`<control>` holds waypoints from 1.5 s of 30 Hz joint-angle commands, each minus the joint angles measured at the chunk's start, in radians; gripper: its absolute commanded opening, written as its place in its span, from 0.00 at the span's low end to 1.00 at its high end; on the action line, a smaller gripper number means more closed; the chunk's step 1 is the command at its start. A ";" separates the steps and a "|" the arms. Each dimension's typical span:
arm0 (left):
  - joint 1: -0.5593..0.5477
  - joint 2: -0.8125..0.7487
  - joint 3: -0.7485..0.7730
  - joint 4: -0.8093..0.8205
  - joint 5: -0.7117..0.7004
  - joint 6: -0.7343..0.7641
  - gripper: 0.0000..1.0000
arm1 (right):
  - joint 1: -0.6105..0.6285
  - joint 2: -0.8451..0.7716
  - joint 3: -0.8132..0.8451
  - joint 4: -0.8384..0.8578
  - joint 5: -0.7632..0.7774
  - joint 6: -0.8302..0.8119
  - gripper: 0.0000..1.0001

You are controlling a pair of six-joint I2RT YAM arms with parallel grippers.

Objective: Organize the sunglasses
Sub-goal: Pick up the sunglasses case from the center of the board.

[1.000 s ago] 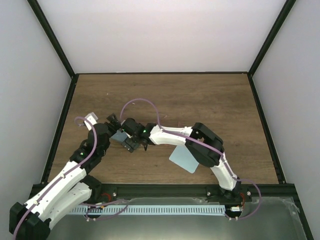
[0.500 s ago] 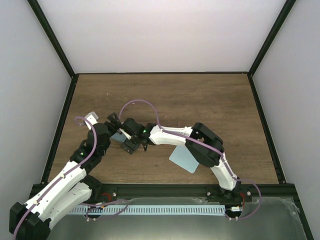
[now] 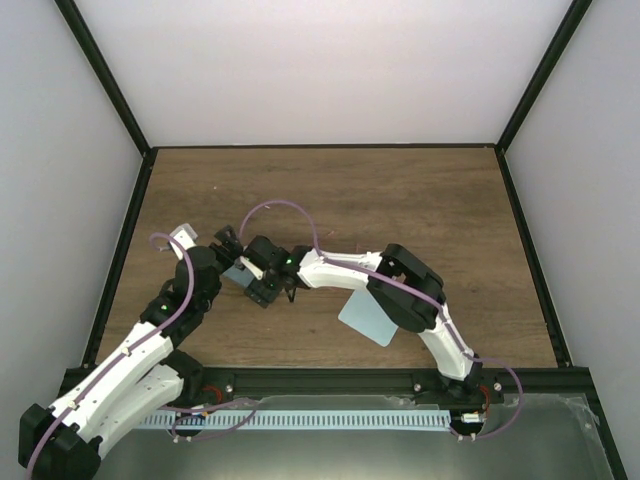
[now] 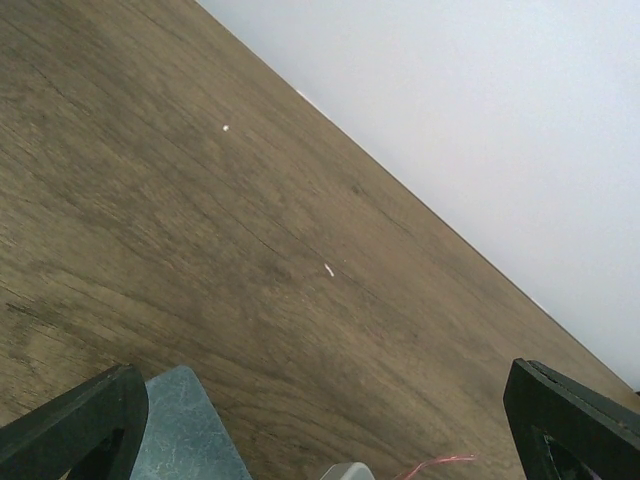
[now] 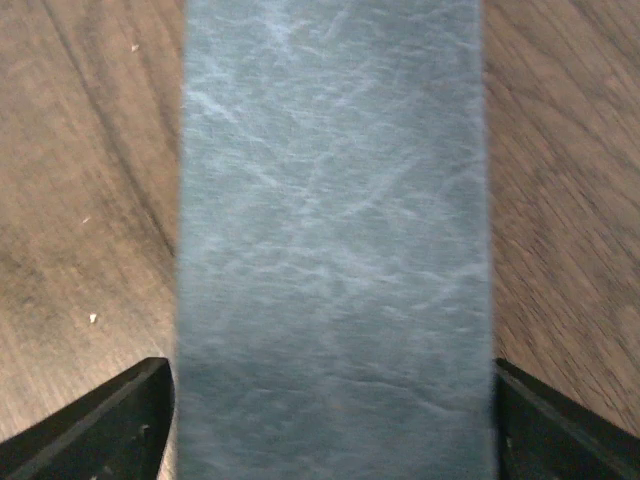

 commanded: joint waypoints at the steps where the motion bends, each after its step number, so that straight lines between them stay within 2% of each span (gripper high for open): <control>1: -0.004 -0.002 -0.015 0.005 -0.001 0.004 1.00 | -0.007 -0.010 0.024 0.002 -0.033 0.006 0.75; 3: -0.004 0.001 -0.015 0.007 0.000 0.005 1.00 | -0.007 -0.025 0.015 0.008 -0.037 0.014 0.58; 5: -0.004 0.004 -0.015 0.007 0.000 0.005 1.00 | -0.007 -0.041 0.002 0.015 -0.039 0.021 0.51; 20: -0.004 0.011 -0.012 0.006 0.009 0.007 1.00 | -0.011 -0.146 -0.081 0.059 -0.032 0.063 0.46; 23: -0.004 0.001 -0.012 0.005 0.013 0.009 1.00 | -0.022 -0.184 -0.114 0.094 -0.033 0.078 0.43; 34: -0.004 -0.076 -0.025 0.005 0.028 0.009 1.00 | -0.114 -0.388 -0.264 0.206 -0.059 0.150 0.45; 37: -0.004 -0.082 -0.041 0.054 0.094 0.041 1.00 | -0.160 -0.472 -0.310 0.225 -0.124 0.181 0.45; 45: -0.004 -0.110 -0.153 0.358 0.419 0.097 1.00 | -0.320 -0.695 -0.473 0.349 -0.542 0.294 0.47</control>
